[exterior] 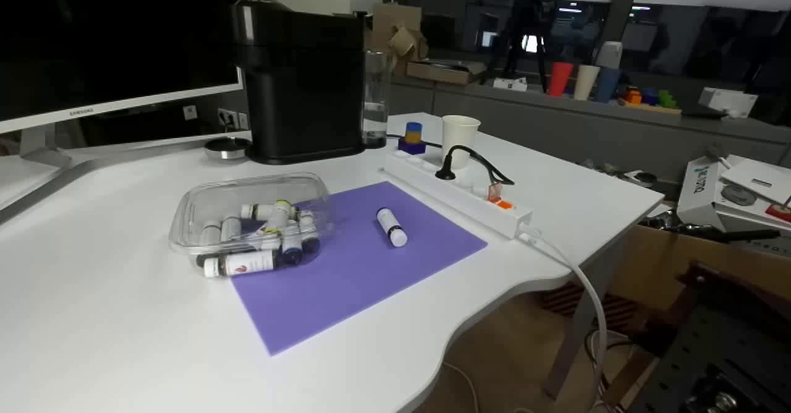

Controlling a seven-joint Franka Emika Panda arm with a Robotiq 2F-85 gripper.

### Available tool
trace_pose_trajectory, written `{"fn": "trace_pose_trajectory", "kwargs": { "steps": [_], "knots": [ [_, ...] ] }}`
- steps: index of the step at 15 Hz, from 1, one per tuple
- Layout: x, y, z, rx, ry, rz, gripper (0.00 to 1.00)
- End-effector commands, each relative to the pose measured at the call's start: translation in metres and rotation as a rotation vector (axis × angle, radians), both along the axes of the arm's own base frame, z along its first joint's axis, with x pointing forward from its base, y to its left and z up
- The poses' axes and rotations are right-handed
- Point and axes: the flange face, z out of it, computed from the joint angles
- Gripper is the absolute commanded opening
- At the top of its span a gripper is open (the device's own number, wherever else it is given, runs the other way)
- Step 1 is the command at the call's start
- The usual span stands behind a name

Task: Open the clear bowl

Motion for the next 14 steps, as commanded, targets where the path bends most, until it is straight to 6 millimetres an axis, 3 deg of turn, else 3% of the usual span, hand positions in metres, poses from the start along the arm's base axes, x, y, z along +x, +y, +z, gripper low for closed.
{"fn": "trace_pose_trajectory", "kwargs": {
  "steps": [1, 10, 14],
  "knots": [
    [0.000, 0.000, 0.000, 0.000, 0.000, 0.000, 1.00],
    [0.000, 0.000, 0.000, 0.000, 0.000, 0.000, 1.00],
    [0.010, -0.006, -0.019, -0.022, 0.009, -0.072, 1.00]
  ]
}}
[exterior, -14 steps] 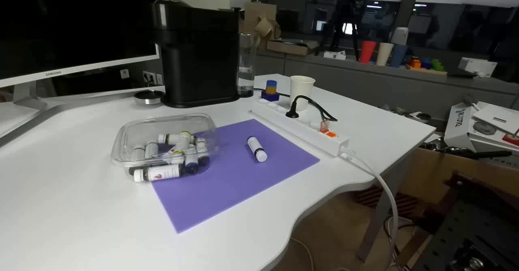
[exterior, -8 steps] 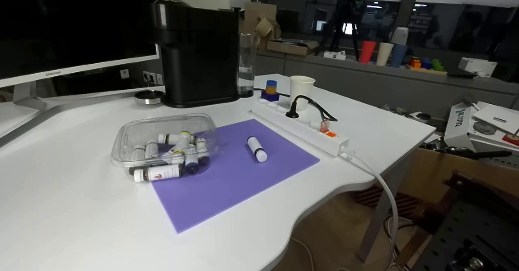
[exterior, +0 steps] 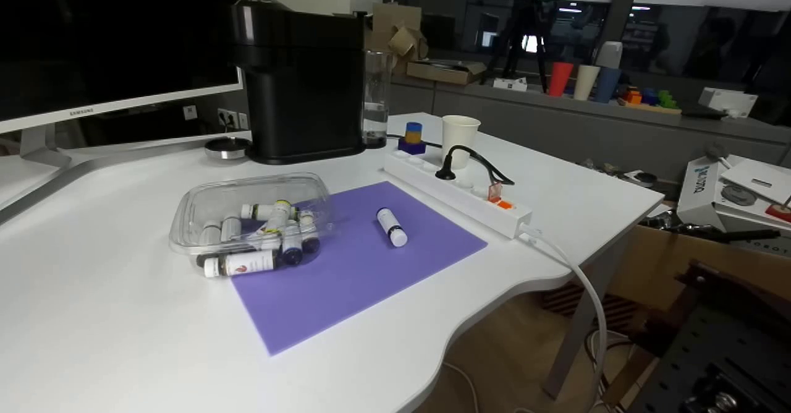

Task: Open the clear bowl

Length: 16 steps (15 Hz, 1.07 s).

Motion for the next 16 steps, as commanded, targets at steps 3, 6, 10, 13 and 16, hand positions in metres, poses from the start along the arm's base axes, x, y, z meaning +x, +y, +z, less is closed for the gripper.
{"fn": "trace_pose_trajectory", "kwargs": {
  "steps": [3, 6, 10, 13, 16],
  "knots": [
    [0.018, -0.019, -0.041, -0.039, -0.009, -0.136, 1.00],
    [0.026, -0.038, -0.074, -0.061, -0.017, -0.221, 1.00],
    [0.029, -0.061, -0.116, -0.081, -0.001, -0.335, 1.00],
    [0.033, -0.075, -0.143, -0.075, -0.057, -0.407, 1.00],
    [0.039, -0.086, -0.170, -0.062, -0.153, -0.486, 1.00]
  ]
}}
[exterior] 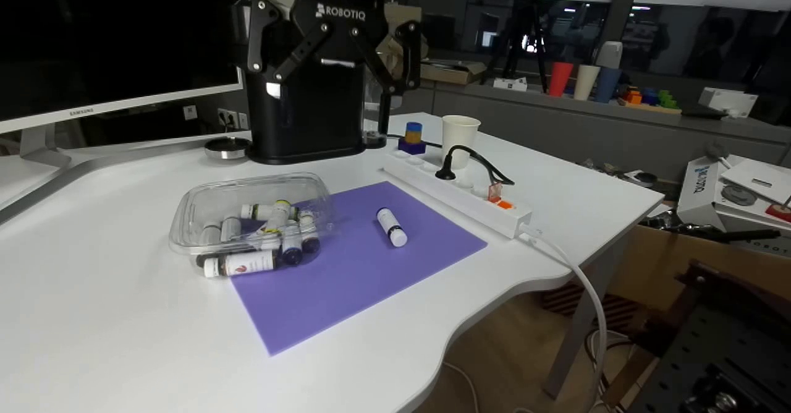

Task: Open the clear bowl

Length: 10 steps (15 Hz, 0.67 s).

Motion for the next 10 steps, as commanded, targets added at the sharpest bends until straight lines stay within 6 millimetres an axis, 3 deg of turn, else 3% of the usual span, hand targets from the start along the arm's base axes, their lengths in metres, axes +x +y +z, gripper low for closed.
{"fn": "trace_pose_trajectory", "kwargs": {
  "steps": [1, 4, 5, 10],
  "knots": [
    [0.004, -0.009, -0.027, -0.015, -0.094, -0.111, 1.00],
    [0.006, -0.009, -0.050, -0.001, -0.145, -0.183, 1.00],
    [0.006, -0.010, -0.043, -0.006, -0.131, -0.115, 1.00],
    [0.006, -0.009, -0.058, -0.009, -0.147, -0.145, 1.00]
  ]
}}
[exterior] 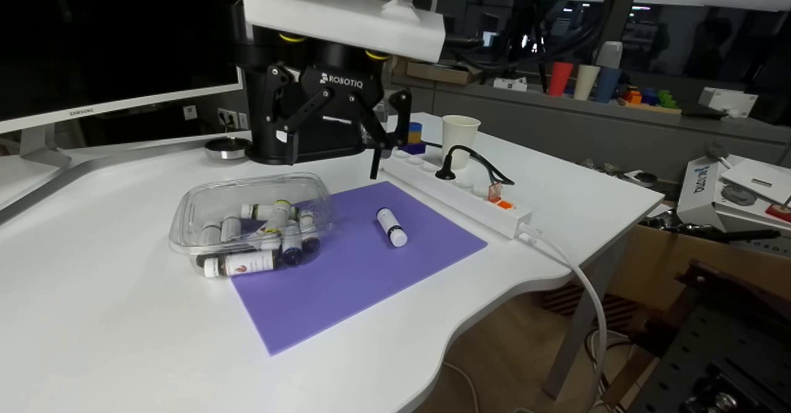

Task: Open the clear bowl

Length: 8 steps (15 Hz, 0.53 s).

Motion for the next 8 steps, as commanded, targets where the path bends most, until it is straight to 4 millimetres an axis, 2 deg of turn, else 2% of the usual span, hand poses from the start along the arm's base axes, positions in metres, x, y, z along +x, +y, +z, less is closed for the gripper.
{"fn": "trace_pose_trajectory", "kwargs": {
  "steps": [1, 8],
  "knots": [
    [-0.001, -0.001, -0.005, -0.022, -0.036, -0.015, 1.00],
    [-0.006, 0.002, -0.038, -0.028, -0.139, -0.052, 1.00]
  ]
}}
